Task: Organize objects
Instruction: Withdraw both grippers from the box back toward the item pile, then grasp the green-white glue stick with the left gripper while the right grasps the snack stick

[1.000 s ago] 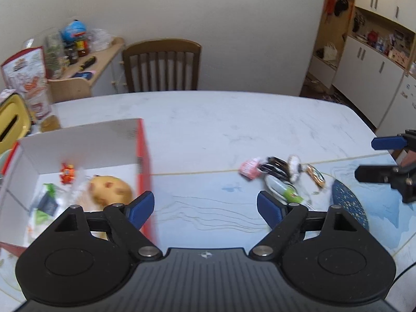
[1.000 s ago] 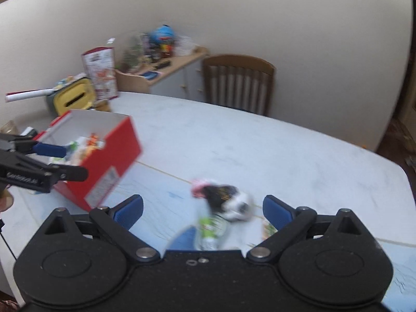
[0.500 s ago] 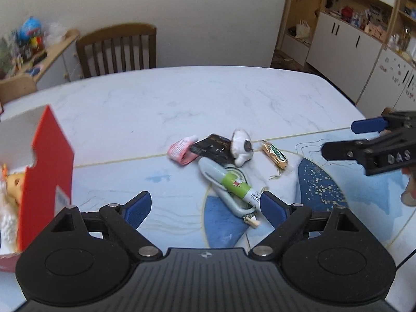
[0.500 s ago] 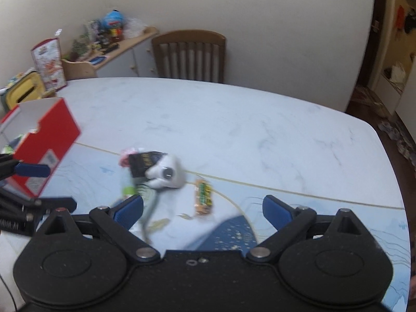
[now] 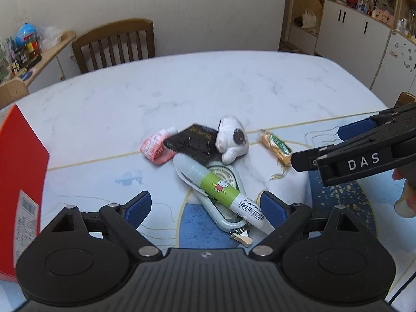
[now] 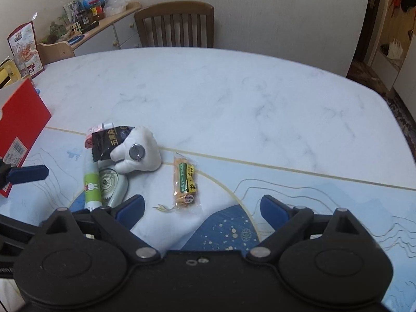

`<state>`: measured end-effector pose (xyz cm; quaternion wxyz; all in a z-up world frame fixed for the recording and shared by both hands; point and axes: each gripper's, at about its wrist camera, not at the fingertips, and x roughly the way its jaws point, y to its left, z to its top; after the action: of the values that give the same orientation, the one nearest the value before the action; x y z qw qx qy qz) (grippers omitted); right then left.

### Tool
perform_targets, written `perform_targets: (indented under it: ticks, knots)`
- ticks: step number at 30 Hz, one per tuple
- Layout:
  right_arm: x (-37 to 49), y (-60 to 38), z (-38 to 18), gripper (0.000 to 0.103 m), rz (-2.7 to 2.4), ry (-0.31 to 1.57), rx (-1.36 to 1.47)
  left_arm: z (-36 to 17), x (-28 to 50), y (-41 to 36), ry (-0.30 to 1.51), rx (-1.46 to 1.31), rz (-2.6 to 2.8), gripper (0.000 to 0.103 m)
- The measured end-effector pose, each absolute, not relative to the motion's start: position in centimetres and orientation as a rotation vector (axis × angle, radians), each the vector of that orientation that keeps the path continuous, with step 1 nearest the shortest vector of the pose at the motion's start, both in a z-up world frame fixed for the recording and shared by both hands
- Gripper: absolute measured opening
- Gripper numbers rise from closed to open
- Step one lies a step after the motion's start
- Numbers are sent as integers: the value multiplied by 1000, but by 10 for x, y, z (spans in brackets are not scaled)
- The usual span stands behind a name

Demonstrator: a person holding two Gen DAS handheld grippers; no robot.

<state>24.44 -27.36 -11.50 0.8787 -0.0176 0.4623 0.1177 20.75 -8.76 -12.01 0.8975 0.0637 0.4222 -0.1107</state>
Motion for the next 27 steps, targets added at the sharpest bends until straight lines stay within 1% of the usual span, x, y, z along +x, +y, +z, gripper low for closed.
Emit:
perform_targets:
  ticks: [2,6,9,13,17,18,19,21,23,25,27]
  knots:
    - [249,-272,-121,91,242,970,-45,-124,210,-87,869,120,-235,92]
    - [257,-268,-129,76,244,987,-50,-127,216,-91,883,110,-237,91]
    - [262,-265,-132,72,238,990,-52,-128,219,-93,891,102,-245,91]
    - [265,-261,-134,63,243,993,-63,-129,225,-91,901,72,-239,91]
    - [269,-258,-136,57,244,993,-68,-133,231,-82,925,20,-229,90]
    - [269,-256,-136,55,249,993,-69,-133,231,-79,929,4,-233,88]
    - [270,-254,-137,52,252,993,-73,-134,231,-77,932,-4,-238,82]
    - [270,-251,-137,49,257,991,-79,-134,231,-74,937,-9,-243,74]
    - [269,-249,-137,48,260,987,-83,-134,232,-71,943,-17,-244,65]
    - [269,-247,-137,41,265,984,-81,-134,232,-66,953,-46,-248,59]
    - [269,-247,-136,37,269,987,-72,-135,233,-60,964,-88,-251,56]
